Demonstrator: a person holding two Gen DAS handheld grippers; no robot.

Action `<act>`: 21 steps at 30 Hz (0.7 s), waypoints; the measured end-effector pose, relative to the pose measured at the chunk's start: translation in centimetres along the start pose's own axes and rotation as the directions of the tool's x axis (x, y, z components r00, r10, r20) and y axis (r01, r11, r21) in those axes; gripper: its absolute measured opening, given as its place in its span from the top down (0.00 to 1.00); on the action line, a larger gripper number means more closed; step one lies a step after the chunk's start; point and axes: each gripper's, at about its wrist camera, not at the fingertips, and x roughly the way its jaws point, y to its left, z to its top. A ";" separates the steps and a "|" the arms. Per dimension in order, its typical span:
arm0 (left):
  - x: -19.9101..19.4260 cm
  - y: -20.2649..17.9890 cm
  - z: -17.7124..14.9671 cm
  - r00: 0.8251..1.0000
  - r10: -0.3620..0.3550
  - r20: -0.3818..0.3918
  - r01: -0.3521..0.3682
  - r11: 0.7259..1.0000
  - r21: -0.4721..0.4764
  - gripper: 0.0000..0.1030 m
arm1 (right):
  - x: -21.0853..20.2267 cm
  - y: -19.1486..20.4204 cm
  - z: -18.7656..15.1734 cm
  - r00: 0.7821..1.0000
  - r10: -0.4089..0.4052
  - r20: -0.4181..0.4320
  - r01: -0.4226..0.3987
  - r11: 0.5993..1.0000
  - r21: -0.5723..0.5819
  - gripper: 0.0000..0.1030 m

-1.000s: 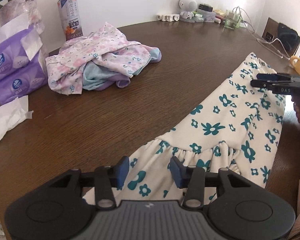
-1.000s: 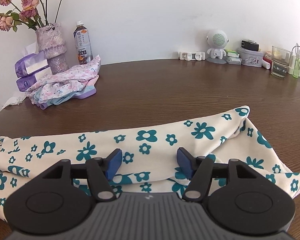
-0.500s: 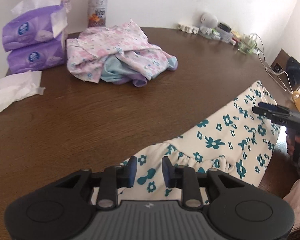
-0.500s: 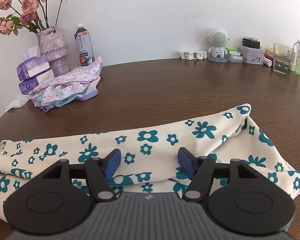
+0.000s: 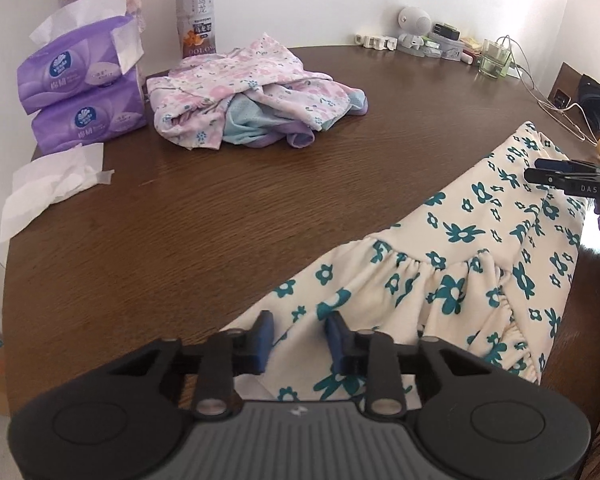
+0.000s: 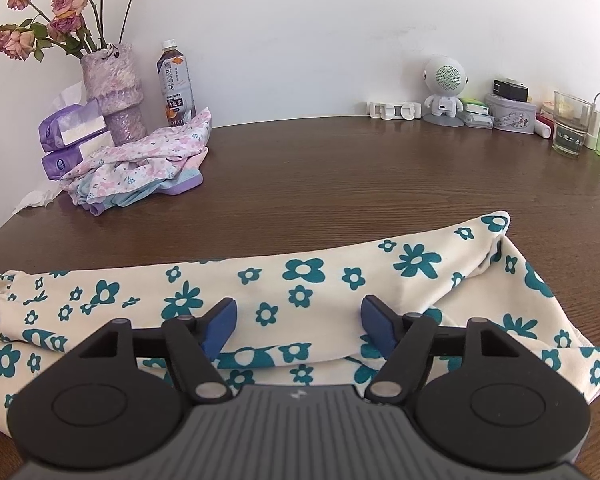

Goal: Fold clothes
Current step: 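Release and pinch the ruffled hem again with the left gripper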

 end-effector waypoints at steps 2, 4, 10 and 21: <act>-0.2 0.4 -0.2 1.000 -0.019 -0.006 0.018 0.999 -0.047 0.94 | 0.0 0.1 0.0 1.000 0.001 -0.002 -0.001 1.000 -0.006 0.30; -0.4 0.9 -0.4 0.999 -0.033 -0.010 0.032 0.994 -0.107 0.94 | 0.0 0.1 0.0 1.000 0.001 -0.002 -0.001 1.000 -0.009 0.30; -2.2 0.9 -0.4 0.999 0.001 0.052 0.008 0.988 -0.156 0.73 | 0.0 0.3 -0.1 1.000 0.002 -0.004 -0.002 1.000 -0.021 0.30; -0.2 0.5 0.0 0.995 0.097 0.031 -0.096 0.994 -0.052 0.32 | -1.8 5.0 0.2 0.963 0.271 0.006 -0.266 0.950 -0.164 0.30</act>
